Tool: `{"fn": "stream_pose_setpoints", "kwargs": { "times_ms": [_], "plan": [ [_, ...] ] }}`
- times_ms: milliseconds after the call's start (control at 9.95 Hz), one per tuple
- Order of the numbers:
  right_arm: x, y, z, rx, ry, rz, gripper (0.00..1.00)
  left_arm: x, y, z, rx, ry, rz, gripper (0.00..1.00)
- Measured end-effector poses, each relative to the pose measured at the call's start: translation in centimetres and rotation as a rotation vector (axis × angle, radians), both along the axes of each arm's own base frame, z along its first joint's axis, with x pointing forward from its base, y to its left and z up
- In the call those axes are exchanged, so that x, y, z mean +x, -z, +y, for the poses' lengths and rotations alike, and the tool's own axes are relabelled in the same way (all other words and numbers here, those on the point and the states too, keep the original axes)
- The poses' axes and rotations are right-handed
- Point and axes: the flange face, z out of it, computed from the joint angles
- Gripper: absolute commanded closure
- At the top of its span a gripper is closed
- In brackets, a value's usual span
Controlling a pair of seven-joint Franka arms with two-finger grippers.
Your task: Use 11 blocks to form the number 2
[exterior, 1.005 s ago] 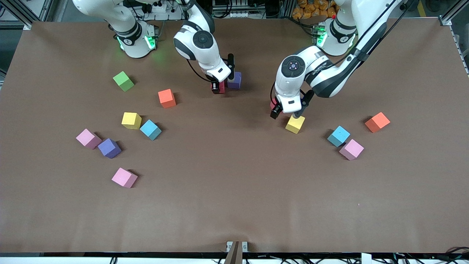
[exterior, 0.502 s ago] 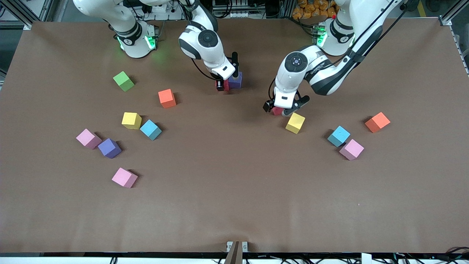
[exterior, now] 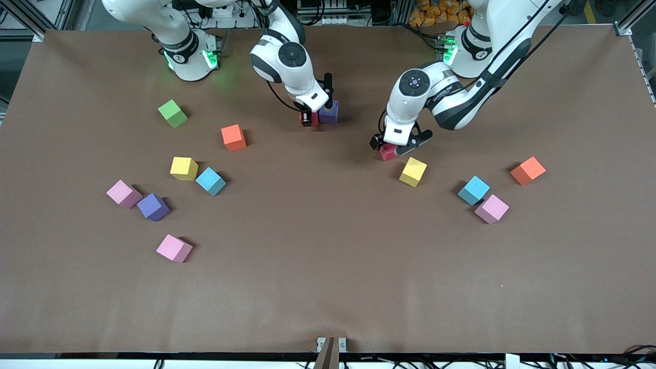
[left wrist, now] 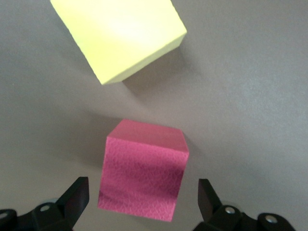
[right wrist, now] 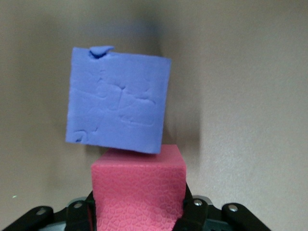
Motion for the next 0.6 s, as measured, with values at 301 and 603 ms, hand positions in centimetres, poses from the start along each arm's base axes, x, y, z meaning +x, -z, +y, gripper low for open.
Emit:
{"fn": "stream_pose_setpoints", "kwargs": {
  "times_ms": [301, 603],
  "plan": [
    [-0.47, -1.10, 0.38, 0.000, -0.005, 0.000, 0.56, -0.14, 0.33, 0.19, 0.010, 0.039, -0.013, 0.00],
    [-0.62, -1.17, 0.48, 0.003, -0.006, 0.003, 0.56, -0.25, 0.74, 0.13, 0.008, 0.050, -0.006, 0.00]
  ]
}}
